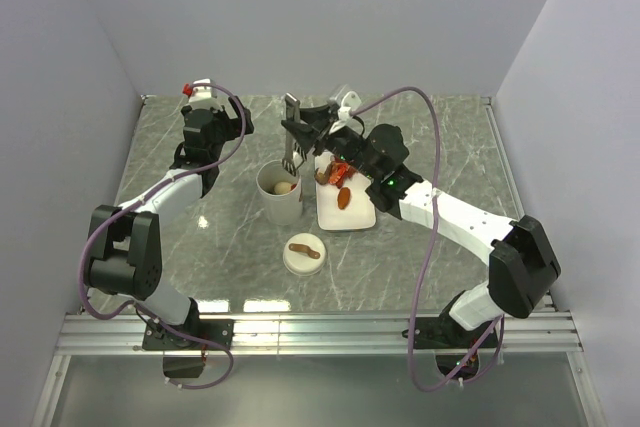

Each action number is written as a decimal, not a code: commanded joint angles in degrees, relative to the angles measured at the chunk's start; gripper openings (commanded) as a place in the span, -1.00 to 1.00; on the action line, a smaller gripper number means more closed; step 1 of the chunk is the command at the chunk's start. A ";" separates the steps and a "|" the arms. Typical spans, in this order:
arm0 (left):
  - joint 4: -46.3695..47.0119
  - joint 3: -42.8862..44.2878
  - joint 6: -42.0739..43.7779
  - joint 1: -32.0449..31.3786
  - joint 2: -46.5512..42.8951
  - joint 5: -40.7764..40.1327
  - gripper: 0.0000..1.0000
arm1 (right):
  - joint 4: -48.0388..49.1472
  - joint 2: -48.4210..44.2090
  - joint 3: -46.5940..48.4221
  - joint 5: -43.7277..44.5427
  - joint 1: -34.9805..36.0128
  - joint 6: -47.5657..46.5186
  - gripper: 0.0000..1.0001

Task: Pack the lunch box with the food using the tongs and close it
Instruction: Place the food into the lunch box, then pick up the food using the clamp

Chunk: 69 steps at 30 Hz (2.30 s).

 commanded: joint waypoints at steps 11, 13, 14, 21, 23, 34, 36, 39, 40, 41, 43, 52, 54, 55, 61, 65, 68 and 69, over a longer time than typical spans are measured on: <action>1.45 1.73 0.35 -0.09 -0.86 -0.12 0.99 | 1.39 1.91 6.87 -15.27 -1.50 8.10 -0.35; 1.45 1.64 0.35 -0.09 -0.86 -0.20 0.99 | 1.04 2.26 7.57 -15.54 -1.50 7.84 -0.25; 1.36 1.64 0.35 -0.18 -0.86 -0.20 0.99 | 0.95 2.61 7.75 -15.54 -1.42 7.84 -0.22; 1.36 1.64 0.44 -0.09 -0.86 -0.38 0.99 | 0.69 3.85 9.33 -15.63 -1.50 7.31 -0.06; 1.36 1.64 0.44 -0.09 -0.86 -0.38 0.99 | 0.69 4.02 9.59 -15.89 -1.50 7.22 -0.02; 1.36 1.64 0.44 -0.09 -0.77 -0.47 0.99 | 5.52 -0.53 4.42 -11.07 -1.50 5.74 -0.09; 1.36 1.64 0.44 -0.09 -0.77 -0.47 0.99 | 6.22 -2.82 1.43 -8.78 -1.42 4.86 -0.09; 1.45 1.56 0.35 -0.09 -0.77 -0.47 0.99 | 7.63 -7.92 -3.48 -3.51 -1.50 3.53 -0.10; 1.45 1.56 0.35 -0.09 -0.77 -0.55 0.99 | 8.15 -10.28 -4.80 -1.58 -1.50 1.36 -0.09; 1.45 1.56 0.35 -0.09 -0.77 -0.56 0.99 | 8.25 -11.44 -7.17 1.92 -1.50 0.99 -0.10; 1.45 1.64 0.35 -0.09 -0.68 -0.47 0.99 | 9.12 -14.34 -9.64 6.24 -1.50 0.46 -0.10; 1.36 1.82 0.17 -0.09 -0.51 0.06 0.99 | 9.39 -12.60 -15.62 29.09 -1.50 2.92 -0.10; 1.45 1.65 0.09 -0.09 -0.59 0.15 0.99 | 10.26 -9.97 -15.98 32.00 -1.50 5.20 -0.10; 1.45 1.64 0.09 -0.09 -0.59 0.15 0.99 | 11.40 -9.08 -16.41 34.36 -1.59 5.64 -0.10; 1.36 1.99 0.09 -0.09 -0.33 0.15 0.99 | 10.54 -3.45 -15.37 41.05 -1.42 6.96 -0.10; 1.27 2.08 0.17 -0.09 0.02 -0.03 0.99 | 10.09 -1.69 -15.63 45.27 -1.42 6.52 -0.10; 1.18 2.17 0.17 -0.09 0.11 0.06 0.99 | 10.00 -1.16 -16.15 47.38 -1.15 5.91 -0.10; 1.18 2.26 0.17 -0.09 0.11 0.06 0.99 | 9.74 -1.08 -16.24 48.00 -1.06 5.64 -0.10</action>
